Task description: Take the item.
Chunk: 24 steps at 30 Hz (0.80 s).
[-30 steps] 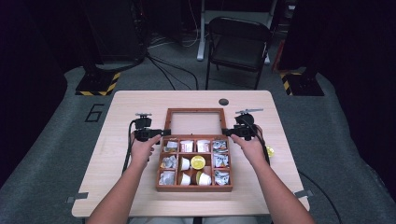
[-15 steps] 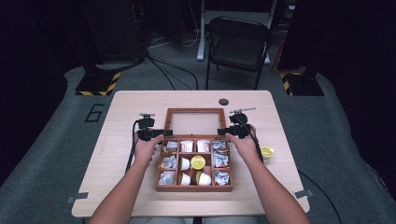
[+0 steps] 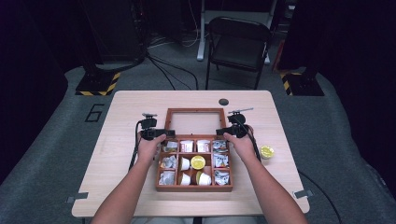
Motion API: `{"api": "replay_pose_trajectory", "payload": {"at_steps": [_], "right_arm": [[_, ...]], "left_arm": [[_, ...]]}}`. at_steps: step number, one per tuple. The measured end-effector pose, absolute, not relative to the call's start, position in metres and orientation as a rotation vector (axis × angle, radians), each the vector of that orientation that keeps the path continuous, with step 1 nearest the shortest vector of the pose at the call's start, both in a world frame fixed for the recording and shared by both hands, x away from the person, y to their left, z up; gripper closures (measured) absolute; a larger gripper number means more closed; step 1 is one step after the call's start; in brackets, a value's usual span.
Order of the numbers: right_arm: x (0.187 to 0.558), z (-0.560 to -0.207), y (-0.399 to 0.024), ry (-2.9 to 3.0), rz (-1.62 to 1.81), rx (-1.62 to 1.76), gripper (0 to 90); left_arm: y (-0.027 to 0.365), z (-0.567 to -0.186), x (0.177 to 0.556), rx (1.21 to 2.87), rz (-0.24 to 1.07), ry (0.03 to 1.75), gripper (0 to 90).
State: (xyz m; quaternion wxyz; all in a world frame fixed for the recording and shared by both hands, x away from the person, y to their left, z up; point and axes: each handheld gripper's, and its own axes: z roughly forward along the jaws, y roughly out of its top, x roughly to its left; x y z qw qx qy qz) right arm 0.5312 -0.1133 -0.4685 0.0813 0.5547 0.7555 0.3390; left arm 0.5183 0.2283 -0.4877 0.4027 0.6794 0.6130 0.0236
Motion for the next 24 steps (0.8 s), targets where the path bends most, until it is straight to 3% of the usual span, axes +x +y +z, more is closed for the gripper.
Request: {"api": "replay_pose_trajectory", "payload": {"at_steps": [24], "right_arm": [[0.5409, -0.4789, -0.1139, 2.277, 1.057, 1.702, 29.6]], "left_arm": [[0.2311, -0.4943, 0.5248, 1.710, 0.013, 1.538, 31.9]]}}
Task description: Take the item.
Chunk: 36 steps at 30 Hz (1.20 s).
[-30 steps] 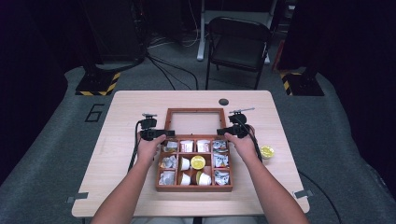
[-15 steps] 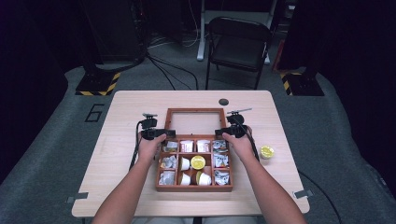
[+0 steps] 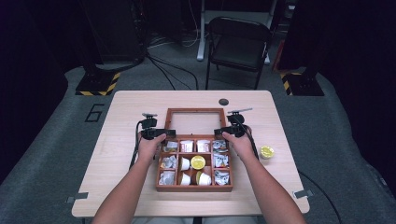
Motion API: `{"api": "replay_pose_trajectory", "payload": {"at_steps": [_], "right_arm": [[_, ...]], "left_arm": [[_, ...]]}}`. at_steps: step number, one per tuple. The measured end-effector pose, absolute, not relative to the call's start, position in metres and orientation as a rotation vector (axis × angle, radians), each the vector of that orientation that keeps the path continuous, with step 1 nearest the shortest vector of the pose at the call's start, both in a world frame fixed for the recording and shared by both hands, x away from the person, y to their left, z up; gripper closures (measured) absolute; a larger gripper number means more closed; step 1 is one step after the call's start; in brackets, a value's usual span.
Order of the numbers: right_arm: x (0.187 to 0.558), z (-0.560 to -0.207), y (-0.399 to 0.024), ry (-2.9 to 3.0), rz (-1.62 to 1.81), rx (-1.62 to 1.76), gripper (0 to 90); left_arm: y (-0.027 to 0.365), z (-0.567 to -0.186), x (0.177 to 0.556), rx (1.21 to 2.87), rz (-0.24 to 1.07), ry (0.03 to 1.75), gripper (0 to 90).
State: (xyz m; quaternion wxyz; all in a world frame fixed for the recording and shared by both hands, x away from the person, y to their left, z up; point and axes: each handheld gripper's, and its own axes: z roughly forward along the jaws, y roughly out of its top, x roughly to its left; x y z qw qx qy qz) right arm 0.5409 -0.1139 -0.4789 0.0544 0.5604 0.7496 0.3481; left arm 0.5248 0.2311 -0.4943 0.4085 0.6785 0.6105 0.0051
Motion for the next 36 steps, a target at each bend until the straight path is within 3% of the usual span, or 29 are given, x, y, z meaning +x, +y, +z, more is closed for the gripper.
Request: {"api": "replay_pose_trajectory", "payload": {"at_steps": [36], "right_arm": [[0.555, -0.487, -0.117, 2.310, 1.096, 1.787, 26.7]], "left_arm": [[0.227, -0.500, 0.537, 1.720, -0.001, 1.522, 29.3]]}}
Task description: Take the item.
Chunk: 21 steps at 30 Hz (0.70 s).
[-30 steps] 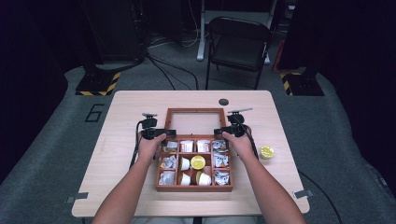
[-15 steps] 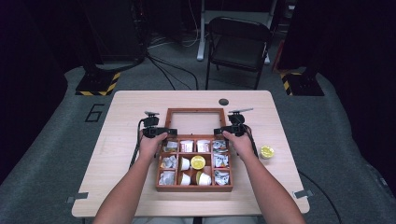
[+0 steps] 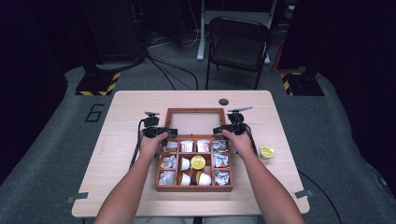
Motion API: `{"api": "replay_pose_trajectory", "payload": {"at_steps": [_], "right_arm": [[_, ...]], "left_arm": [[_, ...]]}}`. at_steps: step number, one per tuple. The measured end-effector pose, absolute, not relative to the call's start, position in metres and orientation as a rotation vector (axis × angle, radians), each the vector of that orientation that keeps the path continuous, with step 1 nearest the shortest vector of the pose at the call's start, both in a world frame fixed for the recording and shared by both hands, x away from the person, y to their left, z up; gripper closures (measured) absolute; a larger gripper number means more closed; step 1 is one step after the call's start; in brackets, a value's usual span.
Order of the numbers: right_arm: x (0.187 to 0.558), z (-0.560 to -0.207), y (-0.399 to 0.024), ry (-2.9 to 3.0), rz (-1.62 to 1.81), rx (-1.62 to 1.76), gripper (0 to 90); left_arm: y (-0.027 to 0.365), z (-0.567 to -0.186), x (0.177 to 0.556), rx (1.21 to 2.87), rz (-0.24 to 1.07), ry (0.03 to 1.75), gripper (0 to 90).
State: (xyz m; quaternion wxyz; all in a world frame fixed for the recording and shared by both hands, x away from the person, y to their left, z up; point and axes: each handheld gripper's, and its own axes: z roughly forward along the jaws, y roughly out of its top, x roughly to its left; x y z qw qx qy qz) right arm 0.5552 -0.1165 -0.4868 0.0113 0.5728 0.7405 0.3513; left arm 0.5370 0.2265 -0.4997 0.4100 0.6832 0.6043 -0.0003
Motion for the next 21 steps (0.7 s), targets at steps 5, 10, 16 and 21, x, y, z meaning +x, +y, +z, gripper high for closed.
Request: {"api": "replay_pose_trajectory", "payload": {"at_steps": [5, 10, 16, 21], "right_arm": [[0.5567, -0.4876, -0.1158, 2.310, 1.098, 1.790, 25.6], [0.5591, -0.4870, -0.1138, 2.315, 1.080, 1.796, 24.7], [0.5603, -0.4884, -0.1149, 2.316, 1.097, 1.803, 24.8], [0.5615, -0.4899, -0.1152, 2.314, 1.113, 1.817, 24.8]], "left_arm": [[0.2263, -0.5010, 0.5378, 1.707, -0.013, 1.524, 28.9], [0.2263, -0.5020, 0.5389, 1.704, -0.014, 1.520, 28.7], [0.2269, -0.5030, 0.5396, 1.690, -0.031, 1.525, 29.2], [0.2272, -0.5064, 0.5416, 1.675, -0.082, 1.518, 28.6]]}}
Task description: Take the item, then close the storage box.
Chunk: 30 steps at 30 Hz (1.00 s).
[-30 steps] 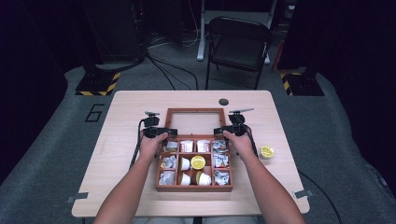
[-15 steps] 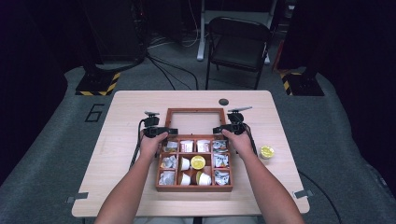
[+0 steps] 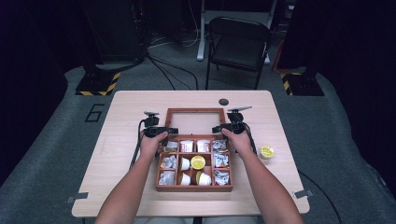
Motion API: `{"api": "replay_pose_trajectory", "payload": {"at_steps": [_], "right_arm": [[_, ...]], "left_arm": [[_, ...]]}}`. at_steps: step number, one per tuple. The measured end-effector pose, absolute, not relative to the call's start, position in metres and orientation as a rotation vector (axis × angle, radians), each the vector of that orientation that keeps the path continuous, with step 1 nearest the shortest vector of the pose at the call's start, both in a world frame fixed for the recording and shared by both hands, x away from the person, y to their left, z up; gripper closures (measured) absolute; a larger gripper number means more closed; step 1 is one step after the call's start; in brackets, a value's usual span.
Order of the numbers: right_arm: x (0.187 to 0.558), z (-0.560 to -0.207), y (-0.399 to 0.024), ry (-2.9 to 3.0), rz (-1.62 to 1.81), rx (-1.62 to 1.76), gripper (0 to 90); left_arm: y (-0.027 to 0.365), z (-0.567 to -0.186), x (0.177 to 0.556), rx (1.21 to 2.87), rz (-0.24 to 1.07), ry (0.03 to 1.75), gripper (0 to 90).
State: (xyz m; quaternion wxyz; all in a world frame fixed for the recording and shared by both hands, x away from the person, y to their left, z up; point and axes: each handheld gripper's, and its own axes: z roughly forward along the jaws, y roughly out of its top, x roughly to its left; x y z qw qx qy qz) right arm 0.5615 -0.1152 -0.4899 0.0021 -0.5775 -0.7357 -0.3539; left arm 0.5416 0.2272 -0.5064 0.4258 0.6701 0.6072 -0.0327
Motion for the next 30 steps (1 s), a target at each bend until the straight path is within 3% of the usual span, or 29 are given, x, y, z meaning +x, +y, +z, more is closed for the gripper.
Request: {"api": "replay_pose_trajectory", "payload": {"at_steps": [13, 20, 30], "right_arm": [[0.563, -0.492, -0.115, -2.260, -1.103, -1.808, 23.3], [0.562, -0.488, -0.115, -2.277, -1.122, -1.805, 25.3], [0.557, -0.474, -0.117, -2.281, -1.222, -1.800, 28.3]], "left_arm": [[0.225, -0.506, 0.542, 1.679, -0.071, 1.520, 26.8], [0.229, -0.502, 0.541, 1.661, -0.069, 1.519, 32.8], [0.231, -0.492, 0.538, 1.635, -0.039, 1.490, 33.0]]}}
